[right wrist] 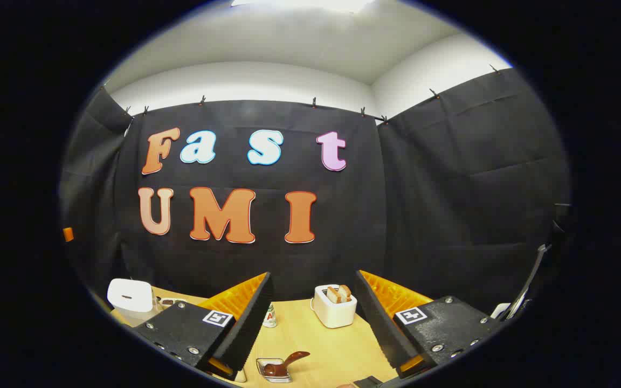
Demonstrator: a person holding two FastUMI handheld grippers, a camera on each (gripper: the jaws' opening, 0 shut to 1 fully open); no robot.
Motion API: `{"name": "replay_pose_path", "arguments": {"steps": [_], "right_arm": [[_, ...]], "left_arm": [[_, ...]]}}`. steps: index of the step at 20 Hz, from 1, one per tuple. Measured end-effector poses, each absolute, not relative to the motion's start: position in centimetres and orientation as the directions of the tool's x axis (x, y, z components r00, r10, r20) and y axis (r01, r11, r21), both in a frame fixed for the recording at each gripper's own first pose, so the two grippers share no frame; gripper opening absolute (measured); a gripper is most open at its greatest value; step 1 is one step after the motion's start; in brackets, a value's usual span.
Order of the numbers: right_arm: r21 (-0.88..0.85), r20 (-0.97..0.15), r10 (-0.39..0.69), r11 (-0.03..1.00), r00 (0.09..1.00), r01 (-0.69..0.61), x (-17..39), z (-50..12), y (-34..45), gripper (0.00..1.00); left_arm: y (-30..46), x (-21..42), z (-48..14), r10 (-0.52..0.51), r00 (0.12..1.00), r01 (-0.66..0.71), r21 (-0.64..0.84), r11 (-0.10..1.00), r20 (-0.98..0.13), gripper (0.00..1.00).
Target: Close the left gripper, press the button to open the rice cooker; take a wooden spoon from the chopstick holder with the right hand, scoop a spoonful of rice and pour it into the rice cooker, then put the wooden spoon back into the chopstick holder.
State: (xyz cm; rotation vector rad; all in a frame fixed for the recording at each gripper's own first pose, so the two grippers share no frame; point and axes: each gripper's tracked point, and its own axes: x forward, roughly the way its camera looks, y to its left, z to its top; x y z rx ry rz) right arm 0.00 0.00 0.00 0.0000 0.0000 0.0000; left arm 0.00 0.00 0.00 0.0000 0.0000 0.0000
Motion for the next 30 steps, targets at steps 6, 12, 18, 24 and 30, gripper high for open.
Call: {"name": "replay_pose_path", "arguments": {"steps": [6,12,18,24,30], "right_arm": [[0.016,-0.016,-0.013,1.000,1.000,0.013,-0.4,-0.2,-0.6,0.94],[0.021,-0.037,0.000,1.000,0.999,0.001,-0.7,-0.3,-0.7,0.94],[0.002,-0.043,0.016,1.000,0.999,-0.016,-0.7,-0.2,-0.6,0.94],[-0.020,-0.053,0.037,0.999,0.998,-0.039,-0.3,-0.3,-0.3,0.89],[-0.097,-0.038,0.029,0.995,0.999,-0.032,0.0,-0.1,0.0,0.94]], "left_arm": [[0.4,-0.3,0.6,0.008,1.000,-0.008,0.018,1.000,0.009,0.99],[1.3,-0.7,0.5,0.021,1.000,-0.022,0.032,0.999,0.003,0.99],[1.7,-0.8,0.2,0.022,1.000,-0.021,0.053,0.998,-0.020,0.99],[3.1,-0.6,0.4,0.069,0.998,-0.068,0.077,0.995,-0.015,0.73],[4.9,-0.5,0.6,0.134,0.991,-0.133,0.090,0.987,-0.012,0.10]]}}
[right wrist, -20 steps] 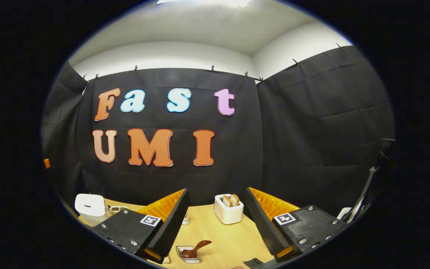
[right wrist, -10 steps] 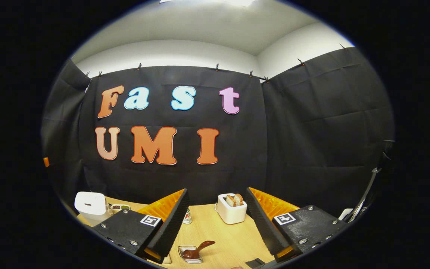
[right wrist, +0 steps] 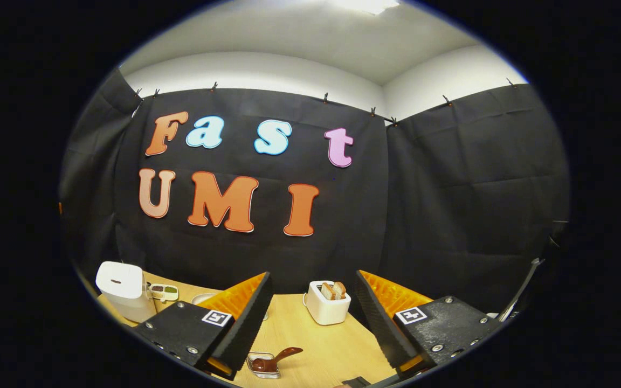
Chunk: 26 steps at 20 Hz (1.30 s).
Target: Close the left gripper, press the button to open the rice cooker; take a wooden spoon from the chopstick holder with the right hand, scoop a spoonful of rice and pour it into the rice cooker, then put the wooden spoon back into the chopstick holder.
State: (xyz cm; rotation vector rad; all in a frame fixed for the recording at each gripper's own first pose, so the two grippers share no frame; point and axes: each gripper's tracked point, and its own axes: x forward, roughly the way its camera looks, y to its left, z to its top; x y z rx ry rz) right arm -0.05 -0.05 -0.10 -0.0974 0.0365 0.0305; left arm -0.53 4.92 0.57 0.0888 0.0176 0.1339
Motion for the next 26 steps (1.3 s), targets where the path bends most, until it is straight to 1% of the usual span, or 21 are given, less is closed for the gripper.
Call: {"name": "replay_pose_path", "arguments": {"steps": [1,2,3,4,6,7,8,9,10,13,19,24,26], "right_arm": [[-0.098,-0.037,0.030,0.995,0.999,-0.033,0.1,0.0,0.1,0.94],[-0.098,-0.039,0.031,0.995,0.999,-0.035,0.5,-0.1,0.3,0.99],[-0.096,-0.043,0.031,0.995,0.999,-0.035,0.6,-0.1,0.3,0.95],[-0.090,-0.045,0.030,0.995,0.999,-0.034,0.6,-0.3,0.2,0.95],[-0.078,-0.048,0.035,0.996,0.998,-0.038,0.7,-0.4,0.2,0.95],[-0.074,-0.051,0.038,0.996,0.998,-0.042,0.7,-0.5,0.2,0.95],[-0.072,-0.053,0.041,0.996,0.998,-0.044,0.6,-0.7,0.2,0.95],[-0.070,-0.054,0.041,0.997,0.998,-0.044,0.7,-0.7,0.1,0.95],[-0.068,-0.055,0.038,0.997,0.998,-0.042,0.6,-0.8,-0.1,0.95],[-0.051,-0.064,0.036,0.998,0.997,-0.039,0.8,-1.1,-0.3,0.95],[-0.032,-0.086,0.027,0.999,0.996,-0.029,0.7,-2.0,-0.7,0.95],[-0.044,-0.115,-0.011,0.999,0.993,0.006,0.9,-3.5,-2.2,0.95],[-0.039,-0.130,-0.020,0.999,0.991,0.015,0.8,-4.0,-2.5,0.96]], "left_arm": [[4.8,-0.6,0.4,0.121,0.992,-0.119,0.088,0.989,-0.016,0.15],[4.1,-0.7,0.1,0.107,0.994,-0.104,0.081,0.991,-0.026,0.15],[3.5,-0.7,-0.1,0.081,0.996,-0.078,0.074,0.994,-0.038,0.15],[3.2,-0.7,-0.3,0.064,0.997,-0.061,0.069,0.996,-0.049,0.15],[2.7,-0.8,-0.8,0.041,0.996,-0.038,0.040,0.998,-0.080,0.22],[2.4,-0.8,-1.1,0.030,0.995,-0.028,0.018,0.999,-0.099,0.15],[2.4,-1.4,-0.5,0.038,0.994,-0.038,0.002,0.999,-0.106,0.22],[2.2,1.1,-3.1,0.046,0.991,-0.047,-0.004,0.999,-0.124,0.07],[2.4,-0.6,-2.0,0.038,0.991,-0.040,-0.014,0.999,-0.125,0.05],[1.7,1.2,-3.3,-0.019,0.988,0.012,-0.050,0.999,-0.155,0.04],[0.2,6.5,-6.8,-0.060,0.961,0.055,-0.029,0.998,-0.271,0.04],[-0.6,10.3,-9.8,-0.085,0.932,0.089,-0.006,0.996,-0.351,0.04],[-1.2,11.9,-11.0,-0.107,0.917,0.102,-0.033,0.994,-0.385,0.04]]}}
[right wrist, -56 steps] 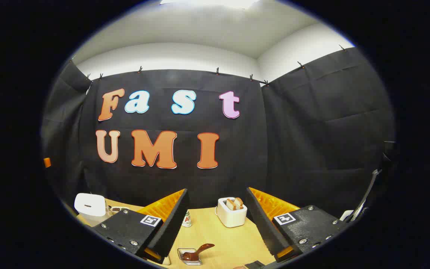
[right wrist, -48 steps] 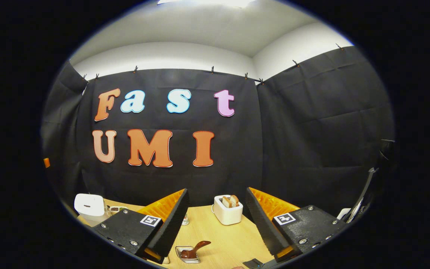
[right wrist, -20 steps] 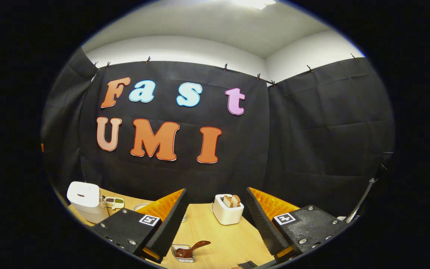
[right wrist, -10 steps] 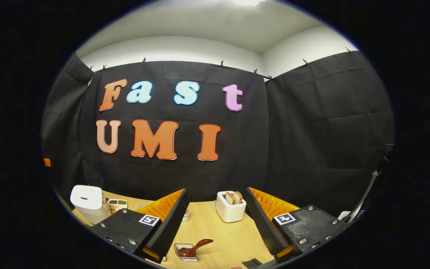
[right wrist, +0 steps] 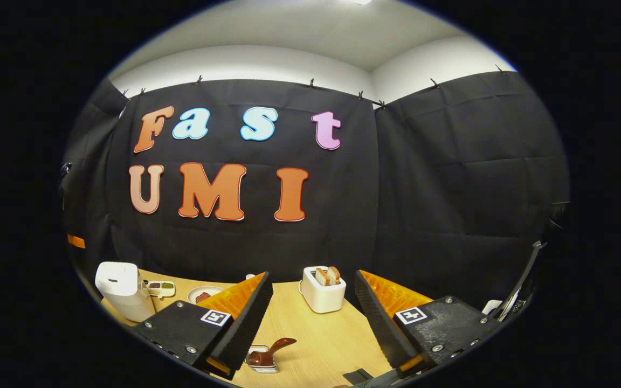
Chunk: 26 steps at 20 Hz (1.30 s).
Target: Close the left gripper, press the button to open the rice cooker; take a wooden spoon from the chopstick holder with the right hand, scoop a spoonful of rice and pour it into the rice cooker, then put the wooden spoon back into the chopstick holder.
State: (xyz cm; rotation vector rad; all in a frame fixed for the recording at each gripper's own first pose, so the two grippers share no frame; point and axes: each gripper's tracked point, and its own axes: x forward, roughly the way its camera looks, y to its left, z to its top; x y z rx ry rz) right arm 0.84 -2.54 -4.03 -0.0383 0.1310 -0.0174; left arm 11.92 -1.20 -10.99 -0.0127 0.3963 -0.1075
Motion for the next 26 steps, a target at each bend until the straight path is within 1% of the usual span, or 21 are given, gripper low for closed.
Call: {"name": "replay_pose_path", "arguments": {"steps": [1,7,8,9,14,15,16,26], "right_arm": [[-0.039,-0.136,-0.023,0.999,0.990,0.017,0.9,-4.3,-2.6,0.95],[-0.069,-0.166,-0.058,0.996,0.984,0.047,0.6,-5.5,-3.5,0.95],[-0.071,-0.170,-0.063,0.996,0.983,0.051,0.6,-5.7,-3.5,0.92],[-0.071,-0.176,-0.066,0.996,0.982,0.054,0.6,-5.8,-3.5,0.95],[-0.092,-0.211,-0.088,0.993,0.974,0.070,0.4,-7.4,-3.5,0.95],[-0.099,-0.218,-0.090,0.993,0.972,0.070,0.4,-7.7,-3.4,0.95],[-0.105,-0.225,-0.093,0.992,0.970,0.070,0.3,-8.0,-3.4,0.96],[-0.088,-0.241,-0.097,0.993,0.966,0.078,0.2,-8.5,-3.6,0.95]], "left_arm": [[-1.6,12.7,-11.5,-0.118,0.909,0.108,-0.048,0.993,-0.399,0.04],[-2.0,16.1,-15.5,-0.117,0.863,0.121,-0.025,0.992,-0.491,0.04],[-1.7,16.7,-16.3,-0.110,0.858,0.116,-0.020,0.993,-0.502,0.04],[-1.4,17.2,-17.0,-0.104,0.853,0.111,-0.018,0.994,-0.512,0.04],[-0.9,19.3,-20.5,-0.112,0.815,0.104,-0.046,0.994,-0.568,0.04],[-0.7,19.6,-21.2,-0.109,0.807,0.105,-0.041,0.994,-0.580,0.06],[-0.6,19.9,-22.2,-0.107,0.797,0.107,-0.037,0.994,-0.594,0.05],[-0.7,19.6,-26.2,-0.091,0.746,0.103,-0.020,0.994,-0.660,0.05]]}}
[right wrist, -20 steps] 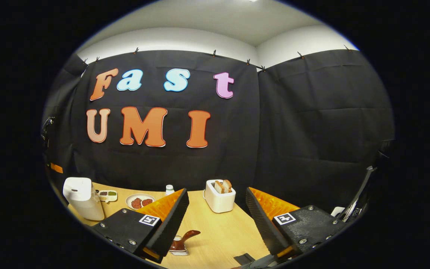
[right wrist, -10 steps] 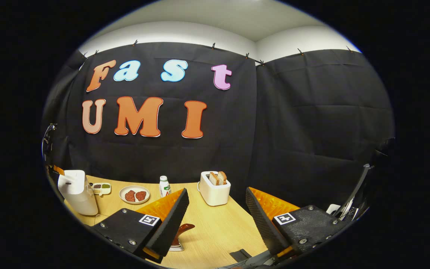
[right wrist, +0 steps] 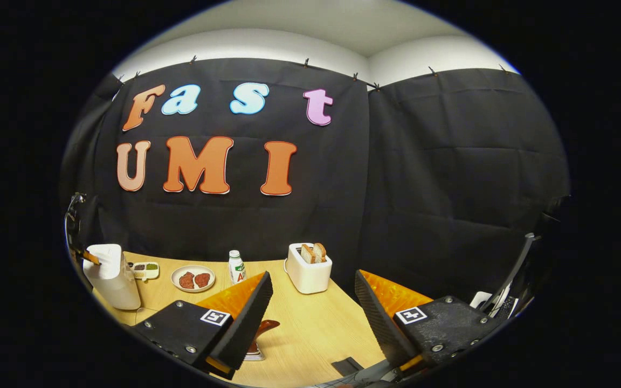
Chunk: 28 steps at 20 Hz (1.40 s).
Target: Close the left gripper, press the button to open the rice cooker; take a wooden spoon from the chopstick holder with the right hand, scoop a spoonful of rice and pour it into the rice cooker, then put the wooden spoon back into the chopstick holder.
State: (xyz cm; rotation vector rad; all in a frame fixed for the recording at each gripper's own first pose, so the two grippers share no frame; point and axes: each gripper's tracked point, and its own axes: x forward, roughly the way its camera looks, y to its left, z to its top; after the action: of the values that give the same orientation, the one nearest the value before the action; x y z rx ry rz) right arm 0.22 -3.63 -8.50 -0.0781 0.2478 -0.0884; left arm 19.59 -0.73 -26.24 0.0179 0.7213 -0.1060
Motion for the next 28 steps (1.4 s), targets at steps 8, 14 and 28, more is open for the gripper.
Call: {"name": "replay_pose_path", "arguments": {"steps": [8,14,28], "right_arm": [[-0.066,-0.266,-0.046,0.997,0.963,0.029,-0.4,-9.6,-1.9,0.96],[-0.035,-0.234,-0.046,0.999,0.971,0.039,-0.4,-8.3,-2.4,0.96],[0.089,-0.198,0.045,0.996,0.979,-0.027,0.7,-8.8,-0.2,0.96]], "left_arm": [[-0.4,19.7,-26.2,-0.095,0.728,0.105,-0.027,0.994,-0.679,0.05],[0.0,19.0,-15.2,-0.042,0.885,0.106,0.113,0.988,-0.464,0.06],[2.3,9.6,-0.7,0.026,0.992,-0.019,0.056,0.998,-0.122,0.05]]}}
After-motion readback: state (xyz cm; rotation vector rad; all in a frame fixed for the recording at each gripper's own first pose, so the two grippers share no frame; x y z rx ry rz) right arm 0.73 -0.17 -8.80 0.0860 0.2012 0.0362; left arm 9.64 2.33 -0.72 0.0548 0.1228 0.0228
